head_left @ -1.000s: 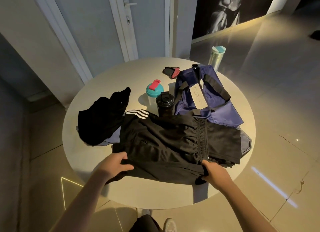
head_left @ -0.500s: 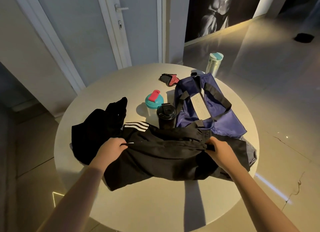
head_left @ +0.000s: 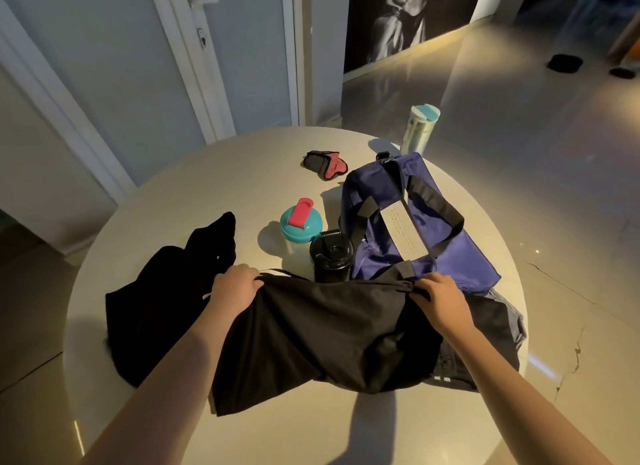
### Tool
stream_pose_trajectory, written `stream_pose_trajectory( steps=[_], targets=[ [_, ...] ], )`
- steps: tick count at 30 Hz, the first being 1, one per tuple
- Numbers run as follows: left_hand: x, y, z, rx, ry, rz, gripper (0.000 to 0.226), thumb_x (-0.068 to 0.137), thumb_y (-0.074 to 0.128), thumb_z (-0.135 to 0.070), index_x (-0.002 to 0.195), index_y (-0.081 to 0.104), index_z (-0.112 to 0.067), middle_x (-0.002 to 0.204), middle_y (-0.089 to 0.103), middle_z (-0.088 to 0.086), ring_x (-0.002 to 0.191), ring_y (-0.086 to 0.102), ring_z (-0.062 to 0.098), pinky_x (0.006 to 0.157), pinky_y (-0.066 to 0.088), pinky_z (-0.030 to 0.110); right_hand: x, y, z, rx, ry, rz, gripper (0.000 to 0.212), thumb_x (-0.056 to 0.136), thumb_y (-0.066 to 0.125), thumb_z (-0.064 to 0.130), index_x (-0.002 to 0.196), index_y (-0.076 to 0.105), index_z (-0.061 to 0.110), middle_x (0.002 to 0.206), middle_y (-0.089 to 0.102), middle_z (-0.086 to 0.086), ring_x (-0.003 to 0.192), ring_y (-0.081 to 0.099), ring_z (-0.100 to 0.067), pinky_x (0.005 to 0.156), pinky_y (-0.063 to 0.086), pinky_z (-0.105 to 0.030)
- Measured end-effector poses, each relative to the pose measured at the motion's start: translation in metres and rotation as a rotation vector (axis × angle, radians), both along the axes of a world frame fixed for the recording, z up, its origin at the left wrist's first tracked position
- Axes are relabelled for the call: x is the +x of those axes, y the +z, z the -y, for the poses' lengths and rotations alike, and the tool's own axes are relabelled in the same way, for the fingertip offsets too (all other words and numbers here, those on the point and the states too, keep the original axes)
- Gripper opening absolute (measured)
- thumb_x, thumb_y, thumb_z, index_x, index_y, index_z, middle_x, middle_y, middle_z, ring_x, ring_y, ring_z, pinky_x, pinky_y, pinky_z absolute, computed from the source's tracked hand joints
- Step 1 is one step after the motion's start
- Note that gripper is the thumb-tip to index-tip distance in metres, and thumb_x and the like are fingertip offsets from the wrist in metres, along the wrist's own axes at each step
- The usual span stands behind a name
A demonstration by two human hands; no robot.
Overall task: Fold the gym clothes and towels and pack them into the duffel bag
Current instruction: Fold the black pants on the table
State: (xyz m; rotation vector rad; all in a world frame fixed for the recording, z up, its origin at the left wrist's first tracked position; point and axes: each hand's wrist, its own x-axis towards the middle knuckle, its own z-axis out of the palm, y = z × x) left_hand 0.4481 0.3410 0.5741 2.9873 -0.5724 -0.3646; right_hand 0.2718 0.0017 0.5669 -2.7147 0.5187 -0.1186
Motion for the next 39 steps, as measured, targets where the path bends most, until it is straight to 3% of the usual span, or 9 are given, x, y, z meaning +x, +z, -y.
stream_pose_trajectory(
  steps=[5, 10, 15, 20, 25, 27, 30, 35, 39],
  targets=[
    [0.032, -0.017, 0.009, 0.000, -0.079, -0.064, 0.026, 0.097, 0.048, -0.034, 0.097, 0.061, -0.011, 0.105, 0.060, 0.006, 0.098, 0.058, 0.024, 0.082, 0.046, 0.037, -0.002, -0.010, 0.001, 0.060, -0.004, -0.084, 0.042, 0.092, 0.057, 0.032, 0.131, 0.053, 0.015, 0.131, 0.057, -0.008, 0.120, 0.050, -0.028, 0.104, 0.039, -0.044],
    [0.051, -0.045, 0.016, 0.090, -0.173, -0.216, 0.041, 0.098, 0.046, -0.036, 0.132, 0.055, -0.016, 0.150, 0.036, -0.001, 0.134, 0.037, 0.021, 0.106, 0.032, 0.040, -0.001, -0.018, 0.007, -0.081, 0.018, -0.111, 0.045, 0.086, 0.062, 0.041, 0.121, 0.059, 0.013, 0.113, 0.061, -0.007, 0.101, 0.052, -0.024, 0.087, 0.040, -0.034],
    [0.040, -0.059, 0.018, -0.035, -0.136, -0.145, 0.027, 0.091, 0.060, -0.027, 0.116, 0.056, -0.020, 0.117, 0.061, 0.000, 0.105, 0.057, 0.019, 0.094, 0.042, 0.033, -0.005, -0.023, 0.003, -0.100, 0.017, -0.119, 0.037, 0.081, 0.069, 0.040, 0.103, 0.064, 0.011, 0.103, 0.062, -0.007, 0.089, 0.048, -0.020, 0.074, 0.029, -0.025],
    [0.030, -0.050, 0.014, -0.081, -0.121, -0.091, 0.040, 0.092, 0.058, -0.028, 0.131, 0.049, -0.021, 0.120, 0.060, 0.000, 0.110, 0.056, 0.020, 0.097, 0.041, 0.035, -0.008, -0.012, -0.002, -0.060, 0.010, -0.125, 0.035, 0.083, 0.064, 0.046, 0.096, 0.061, 0.014, 0.095, 0.065, -0.004, 0.075, 0.043, -0.012, 0.059, 0.028, -0.018],
    [0.019, -0.024, 0.002, -0.148, -0.111, -0.079, 0.015, 0.092, 0.055, -0.029, 0.098, 0.062, -0.017, 0.093, 0.060, -0.003, 0.086, 0.057, 0.014, 0.081, 0.047, 0.030, -0.023, 0.004, -0.002, -0.012, 0.019, -0.098, 0.086, 0.069, 0.023, 0.086, 0.098, 0.064, 0.016, 0.089, 0.068, 0.000, 0.073, 0.057, -0.015, 0.058, 0.036, -0.019],
    [0.010, -0.010, -0.003, -0.161, -0.068, -0.099, 0.006, 0.090, 0.057, -0.024, 0.090, 0.057, -0.018, 0.084, 0.060, -0.003, 0.079, 0.058, 0.014, 0.073, 0.051, 0.030, -0.029, 0.010, -0.004, 0.015, 0.019, -0.074, 0.086, 0.068, 0.024, 0.086, 0.097, 0.065, 0.017, 0.087, 0.068, 0.002, 0.069, 0.053, -0.011, 0.056, 0.032, -0.014],
    [-0.011, 0.011, -0.012, -0.159, -0.059, -0.100, 0.007, 0.088, 0.060, -0.021, 0.092, 0.055, -0.021, 0.090, 0.063, -0.003, 0.084, 0.060, 0.015, 0.076, 0.054, 0.032, -0.041, 0.019, -0.008, 0.049, 0.013, -0.041, 0.082, 0.070, 0.029, 0.085, 0.099, 0.066, 0.017, 0.085, 0.068, 0.002, 0.069, 0.055, -0.010, 0.058, 0.035, -0.013],
    [-0.051, 0.042, -0.026, -0.086, -0.088, -0.084, 0.036, 0.092, 0.058, -0.020, 0.128, 0.054, -0.025, 0.121, 0.062, -0.004, 0.110, 0.058, 0.015, 0.099, 0.045, 0.033, -0.067, 0.037, -0.006, 0.036, -0.021, -0.070, 0.068, 0.067, 0.036, 0.078, 0.077, 0.056, 0.014, 0.064, 0.056, 0.004, 0.060, 0.054, -0.010, 0.052, 0.034, -0.017],
    [-0.085, 0.063, -0.037, 0.019, -0.147, -0.090, 0.021, 0.095, 0.050, -0.024, 0.112, 0.062, -0.019, 0.112, 0.058, -0.001, 0.102, 0.057, 0.014, 0.091, 0.042, 0.027, -0.089, 0.050, -0.001, 0.041, 0.009, -0.025, 0.068, 0.064, 0.037, 0.081, 0.079, 0.059, 0.018, 0.068, 0.061, 0.005, 0.062, 0.055, -0.009, 0.056, 0.042, -0.021]
  ],
)
